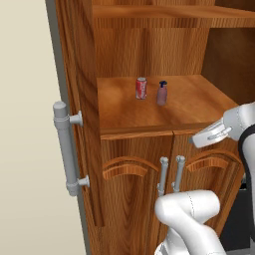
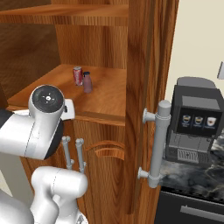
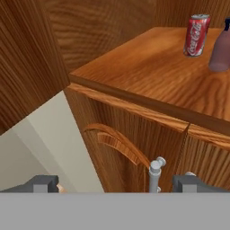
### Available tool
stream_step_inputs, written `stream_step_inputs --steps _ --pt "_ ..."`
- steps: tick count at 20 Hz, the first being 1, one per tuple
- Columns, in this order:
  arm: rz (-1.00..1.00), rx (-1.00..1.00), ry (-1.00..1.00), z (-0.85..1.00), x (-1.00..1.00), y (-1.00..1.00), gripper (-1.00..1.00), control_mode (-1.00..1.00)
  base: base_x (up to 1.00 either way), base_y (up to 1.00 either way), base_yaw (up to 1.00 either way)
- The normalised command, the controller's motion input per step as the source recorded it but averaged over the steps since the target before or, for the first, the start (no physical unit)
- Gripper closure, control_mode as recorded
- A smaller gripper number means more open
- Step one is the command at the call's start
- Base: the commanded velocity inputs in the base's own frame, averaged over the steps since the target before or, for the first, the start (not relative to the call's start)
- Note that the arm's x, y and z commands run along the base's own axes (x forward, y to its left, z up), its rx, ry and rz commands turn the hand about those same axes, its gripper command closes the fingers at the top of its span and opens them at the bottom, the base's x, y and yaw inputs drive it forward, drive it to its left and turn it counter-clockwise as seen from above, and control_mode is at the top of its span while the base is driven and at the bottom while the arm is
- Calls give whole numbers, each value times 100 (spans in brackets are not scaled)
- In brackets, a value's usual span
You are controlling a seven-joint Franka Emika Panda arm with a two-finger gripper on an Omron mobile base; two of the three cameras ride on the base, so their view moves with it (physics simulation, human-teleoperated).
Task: Pick the juice, can, juice from the counter and place them in the open cabinet.
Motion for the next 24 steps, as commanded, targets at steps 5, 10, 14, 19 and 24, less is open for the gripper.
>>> stream_step_inputs --steps 5,10,14,19,24 --pt "0 0 0 0 0 0 -100 -100 0 0 0" --pt "0 0 0 0 0 0 -100 -100 0 0 0" --pt "0 0 0 0 0 0 -100 100 -8 0 0" --pt "0 0 0 0 0 0 -100 100 -47 3 0" --pt "0 0 0 0 0 0 -100 100 -64 1 -1"
